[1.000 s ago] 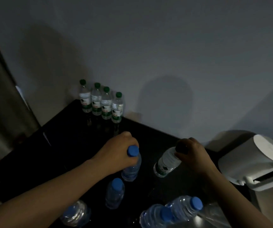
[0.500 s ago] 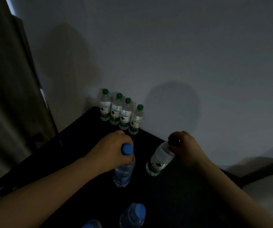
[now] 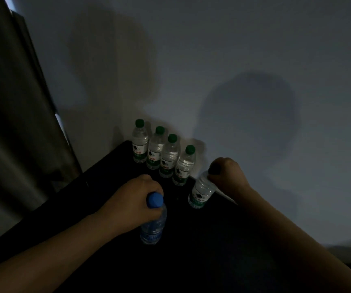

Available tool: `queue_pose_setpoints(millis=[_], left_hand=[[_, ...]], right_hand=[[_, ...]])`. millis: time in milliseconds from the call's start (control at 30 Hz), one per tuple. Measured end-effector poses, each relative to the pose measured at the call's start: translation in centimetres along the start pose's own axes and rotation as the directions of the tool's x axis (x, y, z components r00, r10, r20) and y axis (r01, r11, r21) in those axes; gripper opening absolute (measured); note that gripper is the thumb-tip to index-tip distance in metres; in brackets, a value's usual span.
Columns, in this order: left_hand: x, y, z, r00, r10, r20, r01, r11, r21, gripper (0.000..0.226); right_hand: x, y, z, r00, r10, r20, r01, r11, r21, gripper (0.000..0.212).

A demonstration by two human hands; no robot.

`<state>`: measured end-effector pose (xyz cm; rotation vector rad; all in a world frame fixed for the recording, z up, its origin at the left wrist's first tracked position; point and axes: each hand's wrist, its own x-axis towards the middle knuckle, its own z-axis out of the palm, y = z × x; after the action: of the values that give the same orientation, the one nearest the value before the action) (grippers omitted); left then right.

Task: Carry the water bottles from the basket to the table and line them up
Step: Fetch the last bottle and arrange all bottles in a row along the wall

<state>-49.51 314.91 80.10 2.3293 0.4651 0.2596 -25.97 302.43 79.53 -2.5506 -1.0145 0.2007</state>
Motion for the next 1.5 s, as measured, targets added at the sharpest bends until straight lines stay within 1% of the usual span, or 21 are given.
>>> queue_pose_setpoints(millis=[233,533,900,1067,1267,1433,1500], left_hand=[[2.7,-1.4,0.9,1.0,-0.016,0.018,0.016,1.0,-0.009,0.02],[4.6,-2.4,1.7,1.0,0.003,0.014,-0.002,0.999,-0.036,0.023],[5.0,-3.2,1.7,0.999,-0.029,0.025,0.031,0.997,-0.065,0.026],[4.9,-3.4,1.9,0.999,-0.031,0.021,0.032,0.997,-0.074,0.025],[4.8,-3.5,1.9,0.999,-0.042,0.023,0.044,0.996,-0.081,0.026],[4.7,-3.4,2.2,0.999,-0.044,0.029,0.046,0.996,-0.082,0.025],[4.7,-3.2,2.2,0.999,-0.047,0.026,0.049,0.996,-0.07,0.025]], right_hand=[[5.0,0.5,1.7,1.0,0.009,0.005,-0.009,1.0,-0.012,0.015],[7.8,1.0,2.9,0.999,0.024,0.025,-0.024,1.0,-0.016,0.018],[8.2,1.6,4.0,0.996,0.06,0.061,-0.059,0.998,-0.023,0.019],[8.4,1.5,4.1,0.997,0.047,0.067,-0.045,0.999,-0.027,0.018],[8.7,1.5,4.3,0.997,0.06,0.045,-0.058,0.997,-0.05,0.019],[8.1,2.1,4.5,0.999,0.04,0.006,-0.039,0.997,-0.067,0.018],[7.8,2.3,4.7,0.999,0.038,-0.014,-0.038,0.998,-0.049,0.024]])
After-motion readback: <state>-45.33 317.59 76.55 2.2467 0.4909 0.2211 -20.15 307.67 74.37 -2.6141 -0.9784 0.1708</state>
